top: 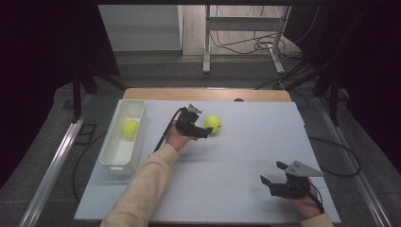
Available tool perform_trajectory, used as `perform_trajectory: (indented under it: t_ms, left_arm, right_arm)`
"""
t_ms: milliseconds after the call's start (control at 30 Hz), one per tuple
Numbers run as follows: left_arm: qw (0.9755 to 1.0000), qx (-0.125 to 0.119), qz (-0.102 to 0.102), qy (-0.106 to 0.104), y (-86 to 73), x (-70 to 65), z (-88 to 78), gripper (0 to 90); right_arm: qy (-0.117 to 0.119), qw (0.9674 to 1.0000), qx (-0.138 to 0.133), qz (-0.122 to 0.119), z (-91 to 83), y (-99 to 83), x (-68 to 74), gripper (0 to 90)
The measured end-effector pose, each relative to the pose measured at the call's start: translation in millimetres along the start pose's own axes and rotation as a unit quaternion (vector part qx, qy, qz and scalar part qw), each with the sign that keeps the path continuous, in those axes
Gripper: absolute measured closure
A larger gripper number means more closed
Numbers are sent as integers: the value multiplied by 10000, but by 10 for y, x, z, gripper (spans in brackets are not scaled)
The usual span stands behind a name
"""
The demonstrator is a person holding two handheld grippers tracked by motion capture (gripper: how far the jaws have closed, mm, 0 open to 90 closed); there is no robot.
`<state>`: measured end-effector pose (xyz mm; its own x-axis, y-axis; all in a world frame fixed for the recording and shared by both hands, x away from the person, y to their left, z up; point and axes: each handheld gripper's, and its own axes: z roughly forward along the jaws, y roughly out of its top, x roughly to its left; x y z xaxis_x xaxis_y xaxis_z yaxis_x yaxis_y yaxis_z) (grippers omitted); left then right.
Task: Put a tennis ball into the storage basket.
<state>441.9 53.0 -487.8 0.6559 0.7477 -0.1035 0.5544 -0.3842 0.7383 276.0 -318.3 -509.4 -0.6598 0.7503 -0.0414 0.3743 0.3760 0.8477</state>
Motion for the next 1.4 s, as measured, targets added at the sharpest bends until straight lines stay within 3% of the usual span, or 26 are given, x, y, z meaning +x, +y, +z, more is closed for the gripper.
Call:
perform_trajectory:
  t_ms: [333, 533, 1033, 1400]
  left_arm:
    - [10000, 65, 16, 75, 65, 9, 92, 101]
    - [9999, 68, -127, 11, 62, 54, 146, 100]
    - [9999, 149, 6, -71, 124, -33, 311, 98]
    - [9995, 222, -160, -143, 152, 6, 444, 97]
  right_arm:
    - [-1, 10000, 4, -3, 0, -2, 0, 161]
    - [1, 10000, 11, -4, 3, -2, 0, 161]
    - [1, 10000, 15, 8, 4, -3, -4, 161]
    - [15, 10000, 8, 8, 2, -4, -7, 161]
